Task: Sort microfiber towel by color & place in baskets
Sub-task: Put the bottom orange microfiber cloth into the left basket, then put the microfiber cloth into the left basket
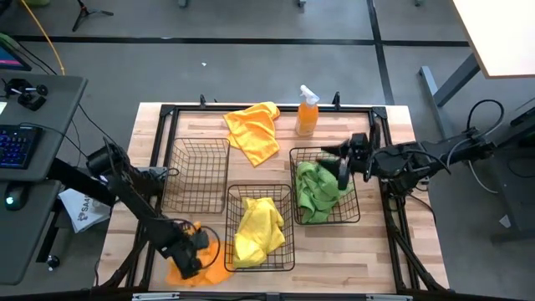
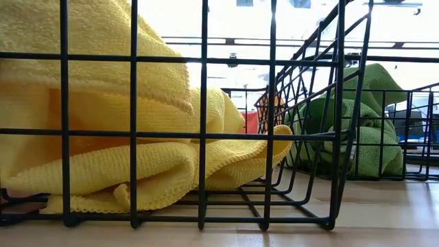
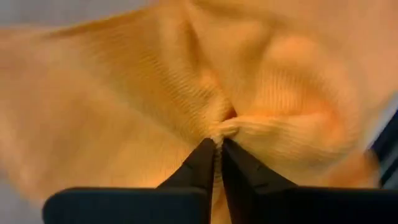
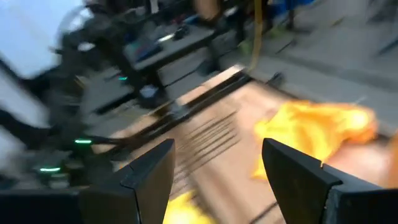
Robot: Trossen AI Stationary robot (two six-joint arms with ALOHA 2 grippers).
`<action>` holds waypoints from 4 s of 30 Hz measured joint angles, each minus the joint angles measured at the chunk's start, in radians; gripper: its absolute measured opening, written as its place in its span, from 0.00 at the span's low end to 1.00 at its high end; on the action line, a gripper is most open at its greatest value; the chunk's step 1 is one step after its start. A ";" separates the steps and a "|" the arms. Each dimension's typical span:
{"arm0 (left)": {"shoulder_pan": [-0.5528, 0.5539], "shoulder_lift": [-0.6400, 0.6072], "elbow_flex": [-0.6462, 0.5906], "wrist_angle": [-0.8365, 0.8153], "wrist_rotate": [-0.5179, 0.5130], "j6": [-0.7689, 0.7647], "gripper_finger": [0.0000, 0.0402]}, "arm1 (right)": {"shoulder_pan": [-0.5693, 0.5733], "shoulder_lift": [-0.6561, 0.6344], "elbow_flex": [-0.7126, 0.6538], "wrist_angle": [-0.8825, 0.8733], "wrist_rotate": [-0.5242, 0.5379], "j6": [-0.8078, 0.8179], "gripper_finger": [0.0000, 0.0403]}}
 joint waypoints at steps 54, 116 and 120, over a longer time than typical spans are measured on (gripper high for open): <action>0.446 -0.560 0.060 -0.843 -0.567 -0.277 0.08 | -0.078 0.005 0.000 0.238 0.013 -0.489 0.59; 1.460 0.046 0.540 -0.060 0.006 1.138 0.51 | -0.365 0.076 0.000 0.097 -0.190 0.182 0.59; 1.441 0.047 0.540 -0.043 0.065 1.135 0.51 | -0.367 0.079 0.000 0.099 -0.084 0.032 0.59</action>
